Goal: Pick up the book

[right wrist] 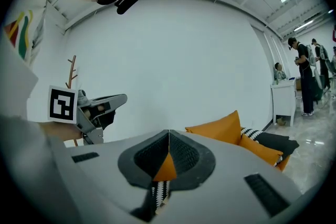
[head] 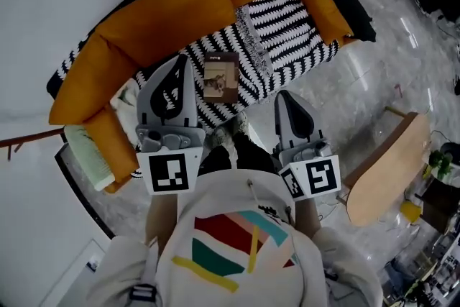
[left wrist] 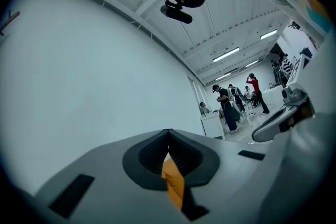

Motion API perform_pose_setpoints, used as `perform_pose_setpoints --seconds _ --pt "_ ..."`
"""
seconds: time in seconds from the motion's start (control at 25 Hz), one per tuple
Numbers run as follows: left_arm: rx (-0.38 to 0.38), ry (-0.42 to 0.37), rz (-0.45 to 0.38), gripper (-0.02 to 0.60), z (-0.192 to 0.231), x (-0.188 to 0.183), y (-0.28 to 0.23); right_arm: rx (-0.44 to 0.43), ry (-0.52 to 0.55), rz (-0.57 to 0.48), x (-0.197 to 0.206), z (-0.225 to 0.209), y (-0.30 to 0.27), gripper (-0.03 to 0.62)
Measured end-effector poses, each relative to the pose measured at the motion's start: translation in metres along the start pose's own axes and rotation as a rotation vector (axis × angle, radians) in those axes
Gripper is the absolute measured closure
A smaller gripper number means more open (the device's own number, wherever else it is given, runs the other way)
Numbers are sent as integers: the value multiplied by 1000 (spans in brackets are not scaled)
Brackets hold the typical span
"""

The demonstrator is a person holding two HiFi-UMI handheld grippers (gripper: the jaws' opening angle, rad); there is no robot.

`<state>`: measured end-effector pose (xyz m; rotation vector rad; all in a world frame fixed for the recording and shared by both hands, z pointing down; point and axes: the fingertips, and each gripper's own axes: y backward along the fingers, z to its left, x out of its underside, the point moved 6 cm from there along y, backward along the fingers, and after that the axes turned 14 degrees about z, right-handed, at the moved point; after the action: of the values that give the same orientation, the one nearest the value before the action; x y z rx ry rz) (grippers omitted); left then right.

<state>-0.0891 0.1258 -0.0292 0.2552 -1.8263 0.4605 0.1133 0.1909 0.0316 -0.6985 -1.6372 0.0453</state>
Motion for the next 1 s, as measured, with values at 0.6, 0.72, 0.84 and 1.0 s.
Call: perform_pose_setpoints --seconds 0.6,0.72,0.84,1.0 --pt "17 -19 107 586 -5 31 -75 -126 -101 76 8 -61 -72 581" --pt "41 -6 133 586 -9 45 -79 -144 -125 82 16 -63 -81 580" --pt "69 3 167 586 -13 59 -84 -143 -135 76 22 -65 -90 580" --pt "78 33 188 586 -13 79 -94 -144 -152 93 32 -69 -107 579"
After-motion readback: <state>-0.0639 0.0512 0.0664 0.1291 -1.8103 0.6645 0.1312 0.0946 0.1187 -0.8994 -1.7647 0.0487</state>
